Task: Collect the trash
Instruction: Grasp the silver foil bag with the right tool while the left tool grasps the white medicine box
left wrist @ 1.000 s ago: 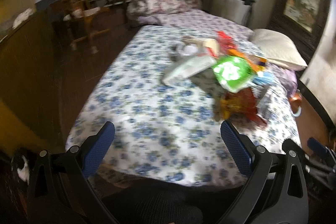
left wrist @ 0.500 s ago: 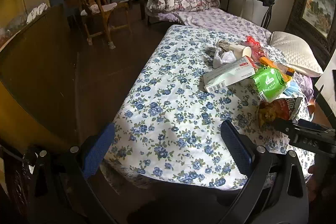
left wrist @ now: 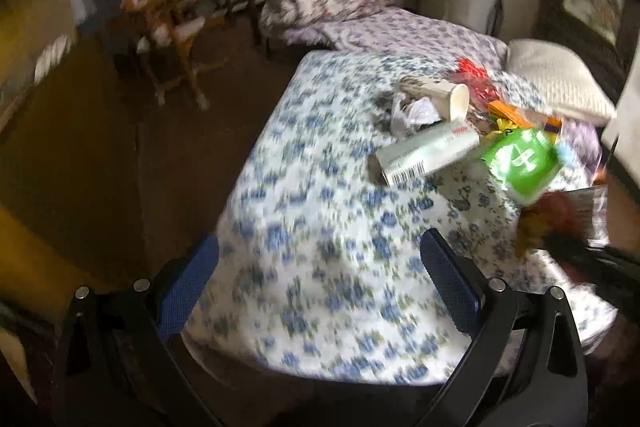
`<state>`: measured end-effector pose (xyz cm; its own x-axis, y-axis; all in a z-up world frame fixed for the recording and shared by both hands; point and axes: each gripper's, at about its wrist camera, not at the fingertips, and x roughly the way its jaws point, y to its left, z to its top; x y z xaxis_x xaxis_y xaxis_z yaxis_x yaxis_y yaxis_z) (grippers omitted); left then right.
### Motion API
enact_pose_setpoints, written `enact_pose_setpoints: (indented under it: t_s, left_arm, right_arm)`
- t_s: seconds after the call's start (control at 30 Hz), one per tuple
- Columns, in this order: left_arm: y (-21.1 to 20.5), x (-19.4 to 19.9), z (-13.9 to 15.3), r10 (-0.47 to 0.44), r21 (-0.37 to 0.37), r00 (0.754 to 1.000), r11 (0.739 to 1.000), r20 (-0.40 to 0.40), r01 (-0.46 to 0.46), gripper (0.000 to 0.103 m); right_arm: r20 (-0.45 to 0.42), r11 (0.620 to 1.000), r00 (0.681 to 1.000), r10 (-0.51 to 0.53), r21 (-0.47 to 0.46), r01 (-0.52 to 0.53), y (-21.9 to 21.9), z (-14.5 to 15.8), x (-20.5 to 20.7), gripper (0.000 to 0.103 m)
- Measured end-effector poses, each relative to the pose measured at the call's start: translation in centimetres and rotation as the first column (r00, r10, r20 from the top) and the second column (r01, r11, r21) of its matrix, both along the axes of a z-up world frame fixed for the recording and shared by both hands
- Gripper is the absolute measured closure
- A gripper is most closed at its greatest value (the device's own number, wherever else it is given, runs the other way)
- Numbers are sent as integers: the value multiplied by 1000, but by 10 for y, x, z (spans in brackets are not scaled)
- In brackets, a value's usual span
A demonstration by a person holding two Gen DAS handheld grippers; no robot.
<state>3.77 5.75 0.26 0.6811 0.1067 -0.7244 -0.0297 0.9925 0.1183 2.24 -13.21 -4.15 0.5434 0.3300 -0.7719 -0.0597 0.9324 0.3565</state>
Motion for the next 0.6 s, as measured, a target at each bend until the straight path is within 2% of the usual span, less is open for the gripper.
enact_pose_setpoints:
  t_s: [0.03, 0.1, 0.13, 0.17, 0.23, 0.3, 0.47, 0.57, 0.6]
  left_arm:
    - [-9, 6, 0, -51, 63, 998, 997, 27, 50, 7]
    - [-20, 17, -4, -128, 129, 991, 984, 33, 123, 7]
    - [-28, 25, -10, -190, 162, 982, 970, 23, 183, 7]
    - [-31, 31, -14, -227, 170, 974, 960, 10, 222, 7]
    - [-43, 45, -25, -330, 178, 943, 927, -40, 332, 7]
    - [-52, 55, -30, -375, 220, 925, 899, -54, 378, 7]
    - [-59, 90, -40, -486, 179, 863, 845, -137, 504, 7]
    - [-62, 107, -51, -570, 119, 795, 792, -208, 599, 7]
    - [-66, 113, -56, -609, 93, 757, 761, -238, 642, 7]
  right_arm:
    - [3, 1000, 1000, -1, 5, 1, -2, 3, -5, 82]
    - [3, 1000, 1000, -1, 25, 1, -8, 7, -18, 81]
    - [1, 999, 1000, -3, 34, 3, -11, 7, -22, 81]
    - [-6, 999, 1000, -5, 43, 5, -14, 7, -25, 81]
    - [-18, 998, 1000, -9, 56, 10, -19, 5, -30, 81]
    - [-28, 998, 1000, -10, 57, 12, -22, 2, -31, 81]
    - [-47, 995, 998, -35, 87, 39, -35, -3, -34, 81]
    - [-46, 994, 998, -44, 93, 48, -40, -2, -35, 80]
    - [-43, 994, 998, -49, 95, 53, -42, -1, -35, 80]
